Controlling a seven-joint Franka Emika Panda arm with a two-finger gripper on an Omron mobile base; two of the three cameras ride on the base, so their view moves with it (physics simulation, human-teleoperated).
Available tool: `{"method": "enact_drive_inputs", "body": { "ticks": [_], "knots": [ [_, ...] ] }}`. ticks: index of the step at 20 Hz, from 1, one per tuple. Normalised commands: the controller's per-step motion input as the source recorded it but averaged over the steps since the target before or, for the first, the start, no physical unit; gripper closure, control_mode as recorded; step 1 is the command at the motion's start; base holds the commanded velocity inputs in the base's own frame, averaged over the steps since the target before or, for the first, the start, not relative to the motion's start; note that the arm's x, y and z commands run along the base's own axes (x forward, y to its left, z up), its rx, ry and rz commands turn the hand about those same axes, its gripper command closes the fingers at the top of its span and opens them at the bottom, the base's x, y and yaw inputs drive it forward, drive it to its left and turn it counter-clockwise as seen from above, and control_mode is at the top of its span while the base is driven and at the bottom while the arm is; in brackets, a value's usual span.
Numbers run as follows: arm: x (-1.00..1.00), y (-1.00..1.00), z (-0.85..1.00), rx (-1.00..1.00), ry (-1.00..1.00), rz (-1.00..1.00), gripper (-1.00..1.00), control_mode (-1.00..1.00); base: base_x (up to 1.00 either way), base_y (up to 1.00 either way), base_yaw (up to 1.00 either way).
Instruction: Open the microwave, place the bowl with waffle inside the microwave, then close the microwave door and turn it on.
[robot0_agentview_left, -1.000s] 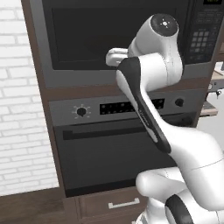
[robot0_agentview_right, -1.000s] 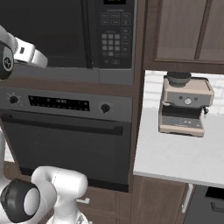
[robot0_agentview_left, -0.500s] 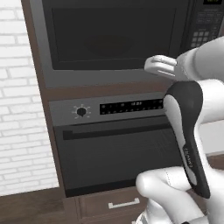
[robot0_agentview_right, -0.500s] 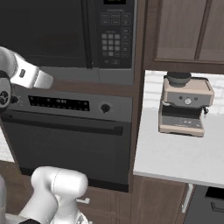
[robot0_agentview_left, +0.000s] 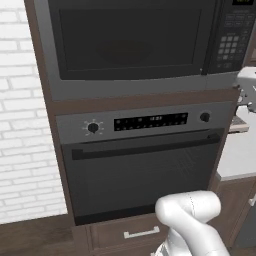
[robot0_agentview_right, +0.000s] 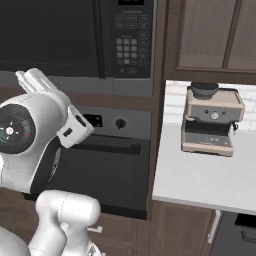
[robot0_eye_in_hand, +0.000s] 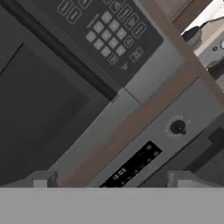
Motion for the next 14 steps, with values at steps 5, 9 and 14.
{"method": "enact_drive_inputs", "body": {
  "ticks": [5,9,14],
  "knots": [
    [-0.12,-0.57,0.02,0.44,-0.10,-0.10,-1.00,-1.00,0.00,0.00,0.00],
    [0.01,-0.39,0.04,0.36,-0.03,-0.11,-1.00,-1.00,0.00,0.00,0.00],
    [0.12,-0.33,0.03,0.39,0.02,-0.14,-1.00,-1.00,0.00,0.00,0.00]
  ]
}}
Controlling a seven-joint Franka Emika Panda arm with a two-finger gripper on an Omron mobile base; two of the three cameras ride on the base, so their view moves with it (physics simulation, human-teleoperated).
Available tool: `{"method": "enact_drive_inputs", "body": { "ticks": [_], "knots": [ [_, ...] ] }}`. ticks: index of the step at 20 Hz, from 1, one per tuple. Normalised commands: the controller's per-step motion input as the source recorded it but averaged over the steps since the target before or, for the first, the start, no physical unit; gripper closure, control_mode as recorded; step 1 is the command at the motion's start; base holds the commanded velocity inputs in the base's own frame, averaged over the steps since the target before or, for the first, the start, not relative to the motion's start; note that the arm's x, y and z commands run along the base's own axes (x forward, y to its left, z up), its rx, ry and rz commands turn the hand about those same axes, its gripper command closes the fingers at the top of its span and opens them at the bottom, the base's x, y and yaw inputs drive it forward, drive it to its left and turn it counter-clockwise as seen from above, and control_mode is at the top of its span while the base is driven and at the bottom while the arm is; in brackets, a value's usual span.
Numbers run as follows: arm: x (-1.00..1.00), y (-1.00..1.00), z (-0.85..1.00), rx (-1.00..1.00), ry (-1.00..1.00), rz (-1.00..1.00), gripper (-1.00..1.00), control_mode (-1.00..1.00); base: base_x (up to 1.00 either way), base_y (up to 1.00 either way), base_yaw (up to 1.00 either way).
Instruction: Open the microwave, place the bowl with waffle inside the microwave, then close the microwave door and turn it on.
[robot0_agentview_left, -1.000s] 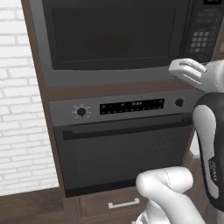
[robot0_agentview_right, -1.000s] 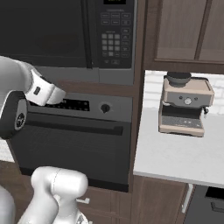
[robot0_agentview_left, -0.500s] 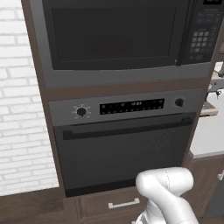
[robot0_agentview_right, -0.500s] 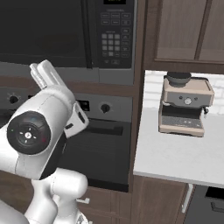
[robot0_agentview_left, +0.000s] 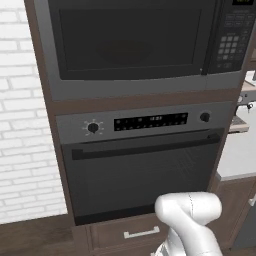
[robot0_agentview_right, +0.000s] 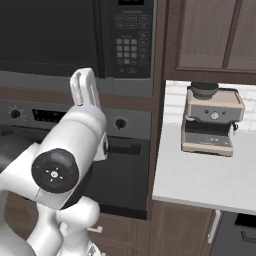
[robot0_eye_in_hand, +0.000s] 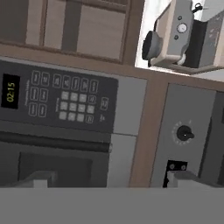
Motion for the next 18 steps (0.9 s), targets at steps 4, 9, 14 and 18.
{"method": "enact_drive_inputs", "body": {
  "ticks": [4,9,14,18],
  "knots": [
    [0.21,-0.11,0.02,0.21,0.05,-0.02,1.00,-1.00,0.00,0.00,0.00],
    [0.34,-0.19,0.00,0.00,0.04,0.03,1.00,-1.00,0.00,0.00,0.00],
    [0.38,-0.30,0.00,0.01,0.02,0.11,1.00,-1.00,0.00,0.00,0.00],
    [0.54,-0.13,0.00,0.00,0.01,0.03,1.00,-1.00,0.00,0.00,0.00]
  ]
}}
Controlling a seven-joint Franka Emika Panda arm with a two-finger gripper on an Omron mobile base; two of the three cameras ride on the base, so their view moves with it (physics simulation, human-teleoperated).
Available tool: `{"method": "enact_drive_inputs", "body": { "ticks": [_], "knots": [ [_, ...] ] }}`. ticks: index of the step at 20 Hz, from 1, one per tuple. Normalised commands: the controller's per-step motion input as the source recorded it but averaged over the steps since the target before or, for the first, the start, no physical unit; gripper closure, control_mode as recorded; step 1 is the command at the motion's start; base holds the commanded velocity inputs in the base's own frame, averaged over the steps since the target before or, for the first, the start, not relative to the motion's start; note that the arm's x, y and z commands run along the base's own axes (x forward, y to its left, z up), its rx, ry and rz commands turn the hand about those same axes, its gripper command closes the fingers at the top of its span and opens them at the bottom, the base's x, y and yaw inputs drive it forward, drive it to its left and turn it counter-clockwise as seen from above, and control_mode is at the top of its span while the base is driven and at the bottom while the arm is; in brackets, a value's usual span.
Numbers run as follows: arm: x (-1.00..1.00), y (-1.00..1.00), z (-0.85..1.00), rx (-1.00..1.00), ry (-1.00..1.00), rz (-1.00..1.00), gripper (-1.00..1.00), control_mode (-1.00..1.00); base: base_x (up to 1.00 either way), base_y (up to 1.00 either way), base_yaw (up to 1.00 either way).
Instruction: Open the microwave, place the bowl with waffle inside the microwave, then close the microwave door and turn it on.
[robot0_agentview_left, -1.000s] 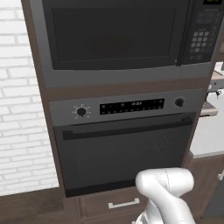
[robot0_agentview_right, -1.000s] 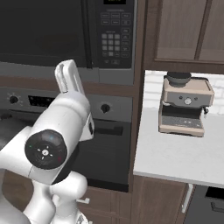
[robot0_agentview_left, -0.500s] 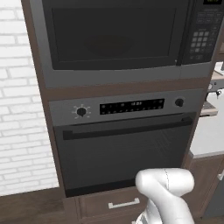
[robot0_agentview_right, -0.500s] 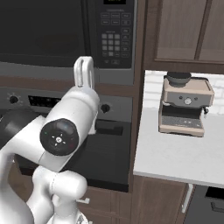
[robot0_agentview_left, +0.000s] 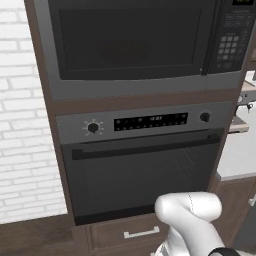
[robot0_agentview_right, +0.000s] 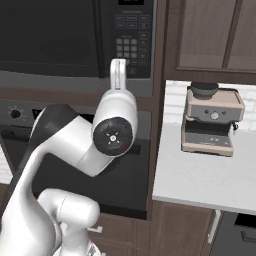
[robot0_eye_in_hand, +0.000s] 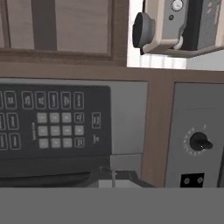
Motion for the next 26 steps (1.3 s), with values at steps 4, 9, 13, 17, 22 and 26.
{"method": "enact_drive_inputs", "body": {
  "ticks": [4,9,13,17,22,26],
  "knots": [
    [0.61,0.00,0.00,0.00,0.00,0.00,1.00,-1.00,0.00,0.00,0.00],
    [0.60,0.00,0.00,0.00,-0.05,0.00,1.00,-1.00,0.00,0.00,0.00],
    [0.57,0.00,0.00,0.00,-0.02,0.00,1.00,-1.00,0.00,0.00,0.00],
    [0.39,-0.01,-0.01,0.00,0.00,0.00,1.00,-1.00,0.00,0.00,0.00],
    [0.43,-0.03,0.00,0.00,0.00,0.00,1.00,-1.00,0.00,0.00,0.00],
    [0.42,-0.01,0.00,0.00,0.00,0.00,1.00,-1.00,0.00,0.00,0.00]
  ]
}}
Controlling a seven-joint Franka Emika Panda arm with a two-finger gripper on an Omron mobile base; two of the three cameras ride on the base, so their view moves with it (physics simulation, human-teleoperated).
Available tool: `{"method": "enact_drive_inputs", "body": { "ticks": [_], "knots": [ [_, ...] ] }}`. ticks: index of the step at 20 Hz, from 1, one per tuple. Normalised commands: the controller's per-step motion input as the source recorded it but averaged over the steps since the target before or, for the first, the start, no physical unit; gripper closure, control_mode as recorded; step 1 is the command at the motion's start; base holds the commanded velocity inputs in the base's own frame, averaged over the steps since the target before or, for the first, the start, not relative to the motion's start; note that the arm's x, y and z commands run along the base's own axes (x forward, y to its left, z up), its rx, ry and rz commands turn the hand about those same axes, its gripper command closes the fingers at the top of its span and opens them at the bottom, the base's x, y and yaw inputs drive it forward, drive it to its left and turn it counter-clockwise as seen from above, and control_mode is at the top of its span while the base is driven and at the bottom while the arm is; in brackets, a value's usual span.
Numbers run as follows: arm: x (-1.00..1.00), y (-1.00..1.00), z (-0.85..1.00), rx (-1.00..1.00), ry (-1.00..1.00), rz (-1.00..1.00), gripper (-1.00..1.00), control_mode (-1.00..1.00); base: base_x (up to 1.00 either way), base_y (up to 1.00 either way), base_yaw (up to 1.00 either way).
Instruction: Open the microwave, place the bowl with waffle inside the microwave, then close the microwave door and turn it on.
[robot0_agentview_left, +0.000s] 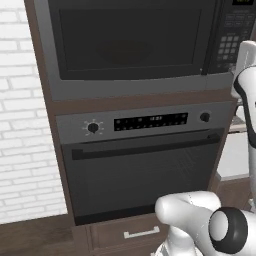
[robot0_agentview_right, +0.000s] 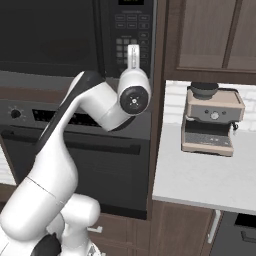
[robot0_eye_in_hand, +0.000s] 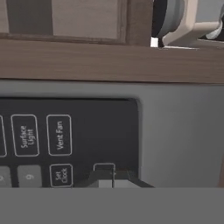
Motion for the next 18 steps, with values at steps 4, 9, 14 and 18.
{"method": "enact_drive_inputs", "body": {
  "ticks": [4,9,14,18],
  "knots": [
    [0.40,-0.01,0.00,0.00,0.00,0.00,1.00,-1.00,0.00,0.00,0.00],
    [0.39,-0.01,-0.01,0.00,0.00,0.00,1.00,-1.00,0.00,0.00,0.00],
    [0.20,0.00,-0.02,0.00,0.00,0.00,1.00,-1.00,0.00,0.00,0.00],
    [-0.13,-0.13,0.00,0.00,0.00,0.00,1.00,-1.00,0.00,0.00,0.00]
  ]
}}
